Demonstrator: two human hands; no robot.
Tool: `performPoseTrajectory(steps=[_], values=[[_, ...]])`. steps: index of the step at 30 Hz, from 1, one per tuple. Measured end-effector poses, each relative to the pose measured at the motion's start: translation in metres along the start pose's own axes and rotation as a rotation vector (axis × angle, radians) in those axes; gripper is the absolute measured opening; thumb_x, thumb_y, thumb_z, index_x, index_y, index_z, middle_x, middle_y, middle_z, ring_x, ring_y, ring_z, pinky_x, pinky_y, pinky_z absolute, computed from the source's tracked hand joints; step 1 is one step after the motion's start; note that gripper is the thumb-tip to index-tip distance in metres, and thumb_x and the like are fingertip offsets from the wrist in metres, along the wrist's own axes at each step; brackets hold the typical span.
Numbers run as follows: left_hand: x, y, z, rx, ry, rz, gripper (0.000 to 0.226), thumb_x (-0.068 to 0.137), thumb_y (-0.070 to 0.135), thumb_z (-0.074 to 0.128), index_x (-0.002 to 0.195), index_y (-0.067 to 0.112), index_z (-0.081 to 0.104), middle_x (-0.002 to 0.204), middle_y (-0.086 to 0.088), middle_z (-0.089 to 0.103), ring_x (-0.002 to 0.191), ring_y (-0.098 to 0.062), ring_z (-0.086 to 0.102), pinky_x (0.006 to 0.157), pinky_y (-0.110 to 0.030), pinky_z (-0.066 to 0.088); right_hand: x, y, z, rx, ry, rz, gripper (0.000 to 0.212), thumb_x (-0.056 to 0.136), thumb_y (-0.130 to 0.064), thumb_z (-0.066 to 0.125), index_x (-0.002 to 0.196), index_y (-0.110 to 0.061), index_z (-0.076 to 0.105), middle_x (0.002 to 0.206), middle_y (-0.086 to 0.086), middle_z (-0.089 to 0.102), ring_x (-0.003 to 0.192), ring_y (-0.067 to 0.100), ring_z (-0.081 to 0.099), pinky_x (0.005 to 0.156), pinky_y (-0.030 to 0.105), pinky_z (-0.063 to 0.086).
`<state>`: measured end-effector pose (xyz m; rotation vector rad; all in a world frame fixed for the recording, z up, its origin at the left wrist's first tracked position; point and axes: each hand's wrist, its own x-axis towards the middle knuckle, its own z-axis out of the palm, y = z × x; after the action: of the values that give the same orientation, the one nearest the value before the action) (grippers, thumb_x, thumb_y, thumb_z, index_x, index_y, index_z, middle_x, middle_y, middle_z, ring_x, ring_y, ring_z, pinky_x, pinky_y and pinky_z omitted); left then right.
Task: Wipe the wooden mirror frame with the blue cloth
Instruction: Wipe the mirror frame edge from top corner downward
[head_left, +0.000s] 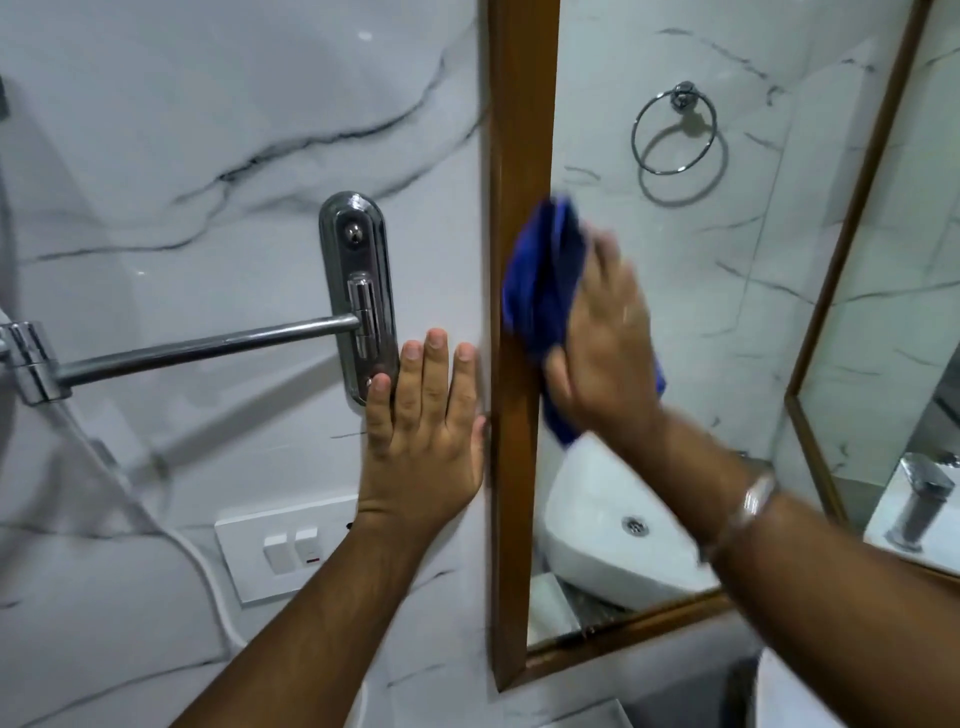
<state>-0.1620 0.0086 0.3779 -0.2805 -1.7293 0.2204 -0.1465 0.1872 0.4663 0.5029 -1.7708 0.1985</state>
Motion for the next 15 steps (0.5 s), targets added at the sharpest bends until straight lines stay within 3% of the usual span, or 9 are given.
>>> performPoseTrajectory(steps=[4, 8, 10, 12, 15], values=[[-0.001, 0.0, -0.001, -0.004, -0.031, 0.0, 0.067, 0.103, 0.042, 0.038, 0.157, 0.006, 0.026, 0.161, -0.022, 0.012, 0.147, -0.038, 0.02, 0.122, -0.051, -0.005, 0.106, 0.013, -0.017, 0.004, 0.181, 0.077, 0.067, 0.079, -0.016, 0.049, 0.139, 0.009, 0.033, 0.146, 0.03, 0.036, 0.138, 0.043, 0.028, 0.116, 0.051, 0.023], [-0.001, -0.001, -0.003, -0.02, -0.037, -0.008, 0.068, 0.101, 0.041, 0.043, 0.157, 0.006, 0.027, 0.159, -0.021, 0.016, 0.146, -0.038, 0.022, 0.121, -0.051, -0.001, 0.075, 0.005, -0.002, 0.034, 0.246, 0.105, 0.067, 0.077, -0.012, 0.05, 0.139, 0.007, 0.035, 0.146, 0.029, 0.037, 0.138, 0.041, 0.029, 0.118, 0.045, 0.02], [-0.002, -0.001, -0.003, -0.019, -0.023, -0.005, 0.066, 0.101, 0.039, 0.046, 0.156, 0.006, 0.03, 0.158, -0.021, 0.02, 0.148, -0.038, 0.024, 0.12, -0.051, 0.003, 0.007, -0.007, 0.012, 0.098, 0.161, 0.128, 0.079, 0.074, -0.011, 0.049, 0.147, -0.001, 0.02, 0.153, 0.021, 0.025, 0.143, 0.035, 0.019, 0.121, 0.04, 0.011], [-0.003, -0.002, -0.003, -0.003, -0.018, 0.014, 0.065, 0.101, 0.037, 0.047, 0.156, 0.006, 0.032, 0.158, -0.021, 0.02, 0.147, -0.037, 0.025, 0.119, -0.052, 0.004, -0.089, -0.027, 0.024, 0.173, -0.028, 0.208, 0.089, 0.074, -0.012, 0.047, 0.152, -0.015, 0.004, 0.16, 0.007, 0.009, 0.148, 0.027, 0.008, 0.121, 0.041, 0.007], [-0.002, -0.001, -0.005, 0.011, -0.042, 0.02, 0.066, 0.103, 0.037, 0.044, 0.158, 0.006, 0.024, 0.159, -0.021, 0.018, 0.146, -0.037, 0.024, 0.118, -0.053, 0.002, -0.246, -0.069, 0.033, 0.171, -0.331, 0.34, 0.091, 0.079, -0.015, 0.051, 0.152, -0.013, -0.005, 0.162, 0.004, -0.006, 0.148, 0.028, 0.0, 0.12, 0.04, 0.004]])
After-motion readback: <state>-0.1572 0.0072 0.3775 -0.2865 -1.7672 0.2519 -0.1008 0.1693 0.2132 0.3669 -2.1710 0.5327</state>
